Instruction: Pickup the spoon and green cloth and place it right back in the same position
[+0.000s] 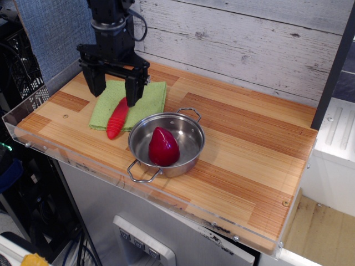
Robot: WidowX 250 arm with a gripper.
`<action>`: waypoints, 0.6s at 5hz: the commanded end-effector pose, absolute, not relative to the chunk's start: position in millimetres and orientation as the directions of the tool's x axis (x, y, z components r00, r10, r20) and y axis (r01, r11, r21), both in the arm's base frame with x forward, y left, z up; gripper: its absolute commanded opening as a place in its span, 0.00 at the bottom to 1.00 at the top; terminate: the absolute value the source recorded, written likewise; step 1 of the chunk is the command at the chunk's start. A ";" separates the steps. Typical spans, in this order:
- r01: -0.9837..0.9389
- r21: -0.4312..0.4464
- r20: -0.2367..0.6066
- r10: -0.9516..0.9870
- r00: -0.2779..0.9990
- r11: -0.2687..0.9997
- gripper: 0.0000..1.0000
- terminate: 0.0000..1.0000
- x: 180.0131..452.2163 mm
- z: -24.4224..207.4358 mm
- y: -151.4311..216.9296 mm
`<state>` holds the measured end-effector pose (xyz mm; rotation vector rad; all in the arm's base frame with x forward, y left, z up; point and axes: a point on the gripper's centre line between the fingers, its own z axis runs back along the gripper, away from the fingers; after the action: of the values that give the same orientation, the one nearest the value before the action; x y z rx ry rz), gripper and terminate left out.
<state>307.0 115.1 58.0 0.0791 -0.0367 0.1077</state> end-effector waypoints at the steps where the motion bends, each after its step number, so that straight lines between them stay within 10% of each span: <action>1: -0.111 0.082 0.050 0.107 0.993 0.990 1.00 0.00 310.0 57.7 122.2; 3: -0.125 0.064 0.013 0.125 0.992 0.990 1.00 0.00 308.2 41.5 125.2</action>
<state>302.5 119.3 27.0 0.0504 0.0392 0.1194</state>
